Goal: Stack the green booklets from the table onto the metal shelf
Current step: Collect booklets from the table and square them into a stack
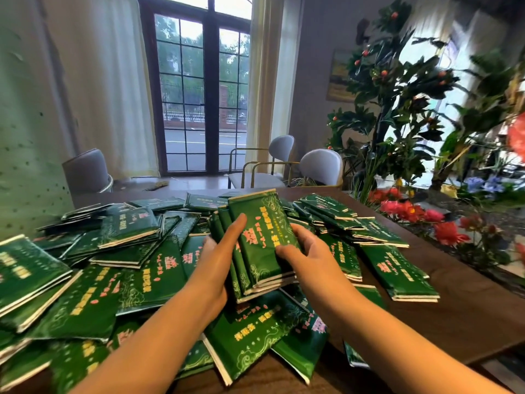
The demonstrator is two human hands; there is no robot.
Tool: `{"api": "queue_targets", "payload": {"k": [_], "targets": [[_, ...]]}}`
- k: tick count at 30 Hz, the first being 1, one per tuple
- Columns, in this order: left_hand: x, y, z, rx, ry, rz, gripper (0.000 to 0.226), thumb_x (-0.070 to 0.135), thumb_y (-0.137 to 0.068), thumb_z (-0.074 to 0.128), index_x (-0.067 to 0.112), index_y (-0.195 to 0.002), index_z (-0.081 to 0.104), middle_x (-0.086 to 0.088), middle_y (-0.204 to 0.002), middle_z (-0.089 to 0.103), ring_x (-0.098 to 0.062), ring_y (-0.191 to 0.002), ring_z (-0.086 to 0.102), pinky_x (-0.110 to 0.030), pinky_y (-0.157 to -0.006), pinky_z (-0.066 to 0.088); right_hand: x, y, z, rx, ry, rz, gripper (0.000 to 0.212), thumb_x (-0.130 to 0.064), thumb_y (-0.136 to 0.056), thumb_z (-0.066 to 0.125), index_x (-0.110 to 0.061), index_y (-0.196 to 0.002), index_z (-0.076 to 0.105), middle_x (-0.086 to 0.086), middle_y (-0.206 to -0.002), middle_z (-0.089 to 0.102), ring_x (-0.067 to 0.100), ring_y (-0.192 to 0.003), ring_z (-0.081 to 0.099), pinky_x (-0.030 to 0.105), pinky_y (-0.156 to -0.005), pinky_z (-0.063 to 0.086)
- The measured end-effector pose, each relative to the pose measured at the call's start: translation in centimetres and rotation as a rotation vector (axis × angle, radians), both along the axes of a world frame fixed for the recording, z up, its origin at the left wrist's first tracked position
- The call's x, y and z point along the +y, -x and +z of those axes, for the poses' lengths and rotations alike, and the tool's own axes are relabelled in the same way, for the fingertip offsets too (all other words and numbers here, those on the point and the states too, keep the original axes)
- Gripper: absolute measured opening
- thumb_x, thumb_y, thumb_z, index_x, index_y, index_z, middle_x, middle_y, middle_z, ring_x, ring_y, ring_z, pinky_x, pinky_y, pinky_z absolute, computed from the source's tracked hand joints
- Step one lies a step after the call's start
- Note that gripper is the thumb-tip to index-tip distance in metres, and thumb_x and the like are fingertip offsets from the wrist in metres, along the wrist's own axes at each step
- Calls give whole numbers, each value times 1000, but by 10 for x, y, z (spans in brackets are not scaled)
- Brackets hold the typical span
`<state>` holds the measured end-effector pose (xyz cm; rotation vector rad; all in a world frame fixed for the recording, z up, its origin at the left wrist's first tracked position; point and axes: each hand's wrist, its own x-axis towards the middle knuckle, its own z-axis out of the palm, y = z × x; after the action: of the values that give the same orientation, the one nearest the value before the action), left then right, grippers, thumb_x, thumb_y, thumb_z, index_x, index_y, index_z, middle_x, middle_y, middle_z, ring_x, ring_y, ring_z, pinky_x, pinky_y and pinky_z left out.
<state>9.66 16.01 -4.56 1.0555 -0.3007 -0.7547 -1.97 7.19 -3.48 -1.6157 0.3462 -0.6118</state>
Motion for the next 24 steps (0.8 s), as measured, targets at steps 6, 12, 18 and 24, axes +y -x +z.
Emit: {"api": "queue_targets", "payload": {"k": [6,12,18,24], "targets": [[0,-4,4,-93,-8,23,144,63,-29,90,24,-150,22,-13,-126,63,-33,-107,65,-54,-94,50,14,-7,5,-45,142,-20,34,-3,-93,49,-34,-93,61,0,-112,66,6,-96,64,10,-75,48],[1,-9,24,-226,-41,93,57,32,-70,78,15,-118,52,-15,-105,71,-29,-88,70,-45,-80,57,17,-12,12,32,154,142,37,-6,-97,41,-36,-113,53,-8,-116,64,3,-103,61,11,-82,47],[9,-13,49,-379,-76,17,39,27,-85,66,11,-119,57,-13,-101,73,-27,-86,72,-37,-72,58,12,-27,30,-7,23,153,34,-37,-100,39,-32,-132,49,-10,-123,64,4,-109,62,27,-100,45],[36,-5,48,-384,-72,40,72,39,-69,77,11,-128,45,-13,-109,70,-27,-92,72,-44,-81,58,28,-41,43,-89,-122,163,31,-33,-99,42,-21,-125,54,3,-111,70,17,-98,69,31,-82,57]]}}
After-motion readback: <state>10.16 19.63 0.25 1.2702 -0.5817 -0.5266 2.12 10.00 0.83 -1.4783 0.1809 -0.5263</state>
